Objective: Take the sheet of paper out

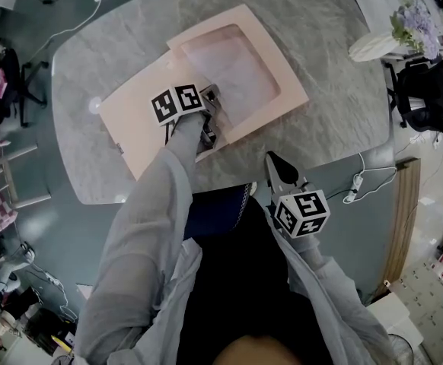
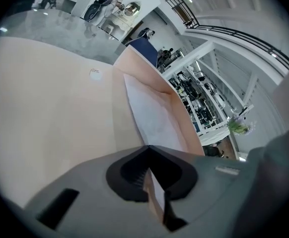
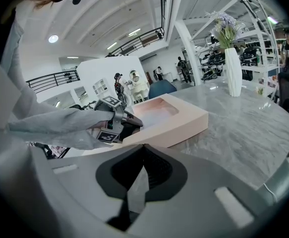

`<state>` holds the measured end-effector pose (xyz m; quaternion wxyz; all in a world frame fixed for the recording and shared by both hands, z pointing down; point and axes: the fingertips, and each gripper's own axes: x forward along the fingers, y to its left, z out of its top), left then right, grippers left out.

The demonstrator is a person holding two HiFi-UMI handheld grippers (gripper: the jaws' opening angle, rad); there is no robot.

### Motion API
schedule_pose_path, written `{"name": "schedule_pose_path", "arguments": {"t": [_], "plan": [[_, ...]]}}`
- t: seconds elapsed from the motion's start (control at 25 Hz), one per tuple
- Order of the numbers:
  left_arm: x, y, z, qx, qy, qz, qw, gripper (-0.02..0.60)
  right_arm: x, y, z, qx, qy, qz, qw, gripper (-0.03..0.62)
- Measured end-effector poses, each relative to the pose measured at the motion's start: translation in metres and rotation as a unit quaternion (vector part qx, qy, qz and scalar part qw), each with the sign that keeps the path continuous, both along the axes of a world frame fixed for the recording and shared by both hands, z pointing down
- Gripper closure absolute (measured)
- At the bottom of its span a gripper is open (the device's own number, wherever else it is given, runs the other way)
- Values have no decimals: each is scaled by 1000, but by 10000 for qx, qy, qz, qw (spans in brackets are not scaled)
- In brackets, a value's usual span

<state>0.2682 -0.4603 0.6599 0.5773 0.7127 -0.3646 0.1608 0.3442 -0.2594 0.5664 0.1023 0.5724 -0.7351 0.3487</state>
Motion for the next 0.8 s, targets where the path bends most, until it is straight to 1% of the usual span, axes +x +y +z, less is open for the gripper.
{"name": "schedule_pose_path", "arguments": {"t": [0.16, 0.32, 0.6, 0.8], "plan": [[-10, -4, -5, 141, 67, -29, 9999, 581, -1, -3, -3, 1, 45, -36, 10000, 585], [-16, -5, -18, 300, 257, -22, 9992, 581, -3, -3, -6, -31, 83, -103, 9999, 585], [-28, -4, -38, 519, 648, -50, 9965, 581, -19, -9, -14, -52, 98, -291, 9995, 585], [-42, 1, -46, 619, 799, -106, 9948, 581, -25, -12, -15, -54, 105, -333, 9994, 585]]}}
